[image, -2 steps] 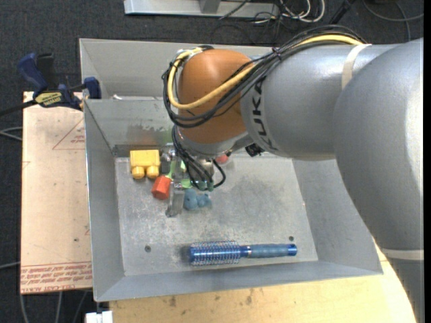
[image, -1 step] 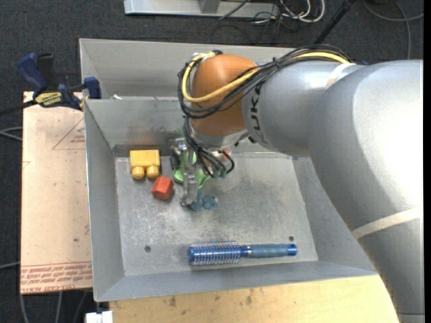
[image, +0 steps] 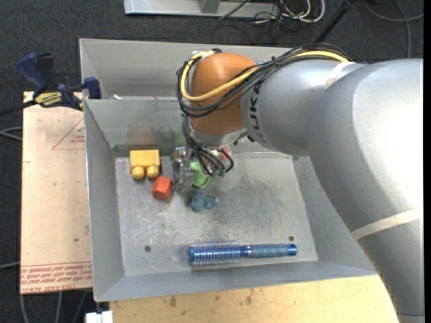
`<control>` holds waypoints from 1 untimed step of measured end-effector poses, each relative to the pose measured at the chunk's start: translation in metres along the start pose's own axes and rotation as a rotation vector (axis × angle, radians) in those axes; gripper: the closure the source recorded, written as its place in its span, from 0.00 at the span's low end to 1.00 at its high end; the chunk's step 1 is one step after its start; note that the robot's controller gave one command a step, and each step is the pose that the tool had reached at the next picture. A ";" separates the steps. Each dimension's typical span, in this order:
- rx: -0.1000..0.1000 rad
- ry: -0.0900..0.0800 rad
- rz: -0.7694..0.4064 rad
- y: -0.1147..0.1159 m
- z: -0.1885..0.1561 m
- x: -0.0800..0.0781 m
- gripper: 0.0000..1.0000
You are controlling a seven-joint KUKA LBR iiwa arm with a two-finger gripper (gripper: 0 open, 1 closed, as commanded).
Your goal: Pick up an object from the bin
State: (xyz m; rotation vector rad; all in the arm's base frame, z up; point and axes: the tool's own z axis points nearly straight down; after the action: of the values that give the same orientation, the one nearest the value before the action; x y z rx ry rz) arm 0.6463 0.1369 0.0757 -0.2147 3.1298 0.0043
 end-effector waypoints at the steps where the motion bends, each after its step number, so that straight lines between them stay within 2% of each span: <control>1: 0.000 0.001 0.000 0.000 0.000 0.000 0.00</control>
Offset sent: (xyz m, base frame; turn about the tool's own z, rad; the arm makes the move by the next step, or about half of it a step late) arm 0.0000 0.0000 0.0000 0.0000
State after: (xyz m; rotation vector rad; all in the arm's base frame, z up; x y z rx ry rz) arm 0.6461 0.1365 0.0755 -0.2143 3.1305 0.0036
